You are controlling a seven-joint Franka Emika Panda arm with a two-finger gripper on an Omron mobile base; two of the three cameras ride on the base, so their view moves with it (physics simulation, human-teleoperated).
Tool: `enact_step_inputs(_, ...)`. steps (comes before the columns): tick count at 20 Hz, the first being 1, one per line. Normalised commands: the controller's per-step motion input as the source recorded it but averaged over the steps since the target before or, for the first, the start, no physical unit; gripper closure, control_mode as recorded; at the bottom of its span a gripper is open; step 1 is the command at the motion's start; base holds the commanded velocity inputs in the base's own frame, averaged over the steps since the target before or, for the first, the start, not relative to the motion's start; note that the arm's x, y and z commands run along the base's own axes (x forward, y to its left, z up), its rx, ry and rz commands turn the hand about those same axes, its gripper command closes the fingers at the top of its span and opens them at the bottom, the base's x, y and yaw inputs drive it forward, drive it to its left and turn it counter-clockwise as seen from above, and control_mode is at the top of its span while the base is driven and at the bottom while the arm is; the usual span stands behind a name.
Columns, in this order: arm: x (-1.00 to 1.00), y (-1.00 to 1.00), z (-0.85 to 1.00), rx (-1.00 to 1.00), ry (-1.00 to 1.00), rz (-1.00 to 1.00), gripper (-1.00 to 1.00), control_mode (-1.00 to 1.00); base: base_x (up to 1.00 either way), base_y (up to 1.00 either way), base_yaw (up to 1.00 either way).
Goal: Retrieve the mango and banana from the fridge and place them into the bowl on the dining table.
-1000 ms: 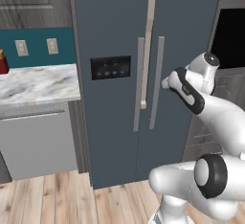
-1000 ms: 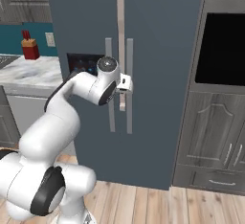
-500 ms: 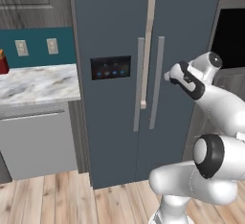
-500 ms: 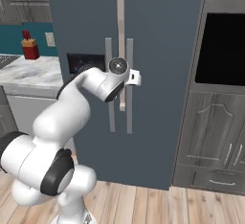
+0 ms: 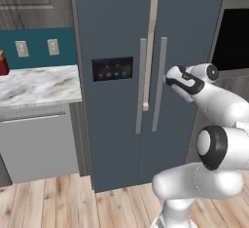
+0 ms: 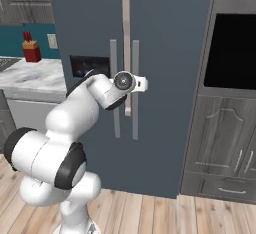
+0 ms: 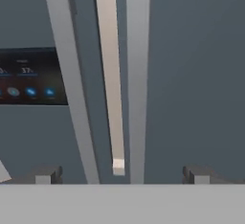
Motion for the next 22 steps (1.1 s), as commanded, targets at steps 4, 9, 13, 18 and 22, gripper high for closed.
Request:
enact_step_inputs(4, 0.50, 0.00, 0.00, 0.00, 0.00, 0.00, -1.00, -1.00, 0.00, 0.00, 0.00)
enact_step_inputs(9, 0.55, 0.00, 0.00, 0.00, 0.00, 0.00, -1.00, -1.00, 0.00, 0.00, 0.00)
enact_step_inputs(13, 0.63, -0.03, 0.00, 0.00, 0.00, 0.00, -1.00, -1.00, 0.00, 0.00, 0.00)
enact_step_inputs(18, 0.58, -0.15, 0.00, 0.00, 0.00, 0.00, -1.00, -1.00, 0.00, 0.00, 0.00)
enact_step_inputs(22, 0.59, -0.17, 0.00, 0.00, 0.00, 0.00, -1.00, -1.00, 0.00, 0.00, 0.00)
